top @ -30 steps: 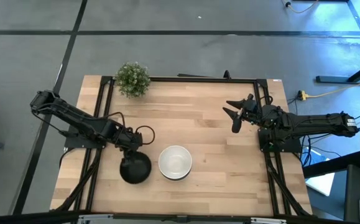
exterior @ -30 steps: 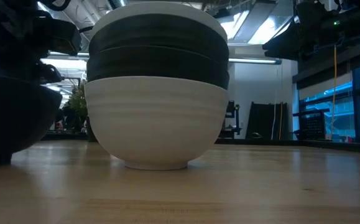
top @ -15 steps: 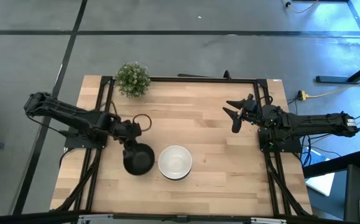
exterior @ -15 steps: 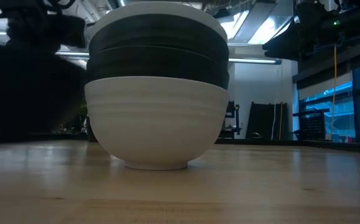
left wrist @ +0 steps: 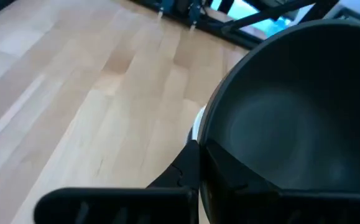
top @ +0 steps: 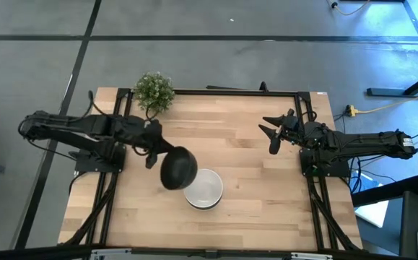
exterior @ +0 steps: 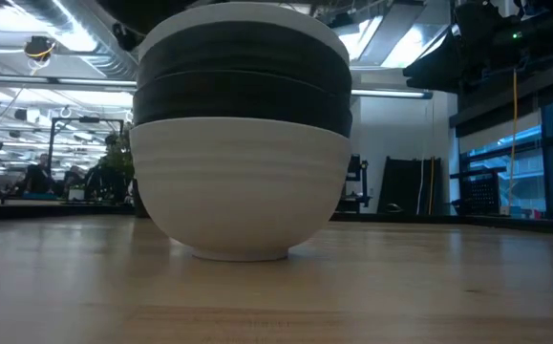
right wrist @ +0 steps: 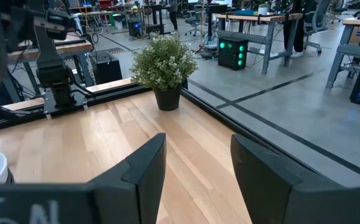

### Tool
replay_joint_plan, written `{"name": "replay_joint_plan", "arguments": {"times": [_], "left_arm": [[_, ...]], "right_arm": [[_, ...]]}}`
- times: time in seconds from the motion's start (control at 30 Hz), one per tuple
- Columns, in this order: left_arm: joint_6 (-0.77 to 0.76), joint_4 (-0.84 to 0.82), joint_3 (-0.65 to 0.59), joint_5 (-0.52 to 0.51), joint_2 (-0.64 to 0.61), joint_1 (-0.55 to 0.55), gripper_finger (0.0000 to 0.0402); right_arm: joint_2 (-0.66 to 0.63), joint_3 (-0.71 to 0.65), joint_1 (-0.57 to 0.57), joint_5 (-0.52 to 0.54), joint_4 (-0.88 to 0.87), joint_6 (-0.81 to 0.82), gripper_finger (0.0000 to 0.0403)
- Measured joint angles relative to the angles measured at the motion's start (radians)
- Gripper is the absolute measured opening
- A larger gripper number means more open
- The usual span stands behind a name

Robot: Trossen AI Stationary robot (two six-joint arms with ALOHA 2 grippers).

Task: Nest bowls inside each other
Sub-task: Stack the black bowl on the white bowl

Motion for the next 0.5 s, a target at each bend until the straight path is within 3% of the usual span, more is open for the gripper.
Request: {"name": "replay_joint_plan", "arguments": {"times": [0.17,0.27,0.37,0.5], "left_arm": [[-0.005,0.002,0.014,0.010,0.120,0.002,0.0001],[-0.003,0.084,0.034,0.101,0.222,0.002,0.0000],[0.024,0.093,0.102,0.174,0.321,0.002,0.0000],[0.017,-0.018,0.226,0.228,0.437,0.014,0.0000]], "right_arm": [[0.000,0.000,0.000,0.000,0.000,-0.001,0.0181],[0.000,0.000,0.000,0.000,0.001,-0.002,0.0181],[0.000,0.000,0.000,0.000,0.001,-0.002,0.0181],[0.000,0.000,0.000,0.000,0.002,0.000,0.0181]]}}
